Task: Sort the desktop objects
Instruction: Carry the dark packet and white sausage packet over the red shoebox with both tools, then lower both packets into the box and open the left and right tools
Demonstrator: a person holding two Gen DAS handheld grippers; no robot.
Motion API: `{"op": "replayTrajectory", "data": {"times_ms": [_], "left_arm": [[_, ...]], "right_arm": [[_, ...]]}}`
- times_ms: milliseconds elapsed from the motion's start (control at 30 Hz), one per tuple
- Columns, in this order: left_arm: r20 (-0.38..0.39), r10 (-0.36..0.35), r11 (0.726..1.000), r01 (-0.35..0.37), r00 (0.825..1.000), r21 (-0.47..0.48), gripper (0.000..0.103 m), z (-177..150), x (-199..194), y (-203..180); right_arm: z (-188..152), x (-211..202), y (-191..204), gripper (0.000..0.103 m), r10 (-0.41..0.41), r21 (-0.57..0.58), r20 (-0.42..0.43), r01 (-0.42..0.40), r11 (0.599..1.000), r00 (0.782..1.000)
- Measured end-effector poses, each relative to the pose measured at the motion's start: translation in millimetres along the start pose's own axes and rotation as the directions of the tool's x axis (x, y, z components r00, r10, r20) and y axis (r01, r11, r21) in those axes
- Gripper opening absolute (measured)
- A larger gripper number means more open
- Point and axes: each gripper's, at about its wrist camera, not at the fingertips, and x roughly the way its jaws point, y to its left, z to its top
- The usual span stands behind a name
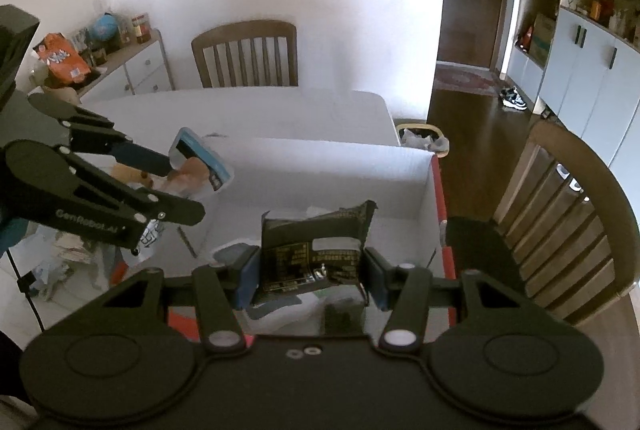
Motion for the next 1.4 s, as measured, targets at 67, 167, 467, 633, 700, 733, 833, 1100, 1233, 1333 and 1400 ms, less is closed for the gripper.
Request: {"op": "replayTrajectory", "data": {"times_ms": [67, 167, 467, 633, 700, 733, 833, 1100, 1233, 1333, 1400], "left_arm": [[-0.027, 0.001, 1.000, -0.002, 1.000, -0.014, 0.058, 3.7, 12.0, 3.5], [-0.055, 0.014, 1.000, -0.015, 0.998, -0.014, 0.058, 8.0, 26.8, 7.2], [-0.090, 0.053, 0.999, -0.053, 0.995, -0.003, 0.058, 22.4, 60.9, 10.6], [-0.112, 0.070, 0.998, -0.068, 0.991, 0.018, 0.058, 25.8, 75.4, 9.9], [-0.118, 0.086, 0.996, -0.081, 0.989, 0.041, 0.058, 26.7, 80.7, 7.6], [-0.121, 0.093, 0.995, -0.087, 0.988, 0.057, 0.058, 26.8, 83.4, 6.1], [-0.131, 0.099, 0.993, -0.089, 0.986, 0.076, 0.058, 28.3, 89.8, 2.7], [-0.157, 0.112, 0.988, -0.092, 0.981, 0.126, 0.058, 33.5, 104.8, -4.6], [-0.175, 0.118, 0.985, -0.093, 0.977, 0.145, 0.058, 34.8, 112.0, -6.1], [-0.193, 0.122, 0.982, -0.090, 0.974, 0.166, 0.058, 35.6, 118.4, -7.0], [-0.203, 0.126, 0.980, -0.089, 0.971, 0.179, 0.058, 34.2, 121.5, -8.8]], "right_arm": [[0.2, 6.9, -5.2, 0.054, 0.004, -0.001, -0.018, -0.004, 1.000, 1.000], [1.8, 18.6, -9.4, 0.054, 0.008, -0.008, -0.051, -0.008, 1.000, 0.999], [3.8, 52.0, -17.5, 0.054, -0.012, -0.032, -0.112, 0.009, 0.999, 0.994], [1.3, 65.9, -18.8, 0.054, -0.022, -0.052, -0.140, 0.015, 0.999, 0.990], [0.6, 69.7, -18.4, 0.054, -0.022, -0.063, -0.147, 0.013, 0.998, 0.989], [0.1, 71.8, -17.7, 0.054, -0.019, -0.068, -0.151, 0.008, 0.998, 0.988], [1.6, 77.7, -16.2, 0.054, -0.024, -0.091, -0.160, 0.009, 0.996, 0.987], [2.2, 89.7, -17.3, 0.054, -0.028, -0.123, -0.193, 0.004, 0.992, 0.981], [-1.2, 96.2, -16.6, 0.054, -0.032, -0.130, -0.217, 0.003, 0.992, 0.976], [-1.8, 102.3, -16.9, 0.054, -0.035, -0.133, -0.238, 0.004, 0.991, 0.970], [-2.7, 105.8, -17.3, 0.054, -0.033, -0.134, -0.249, 0.000, 0.991, 0.968]]}}
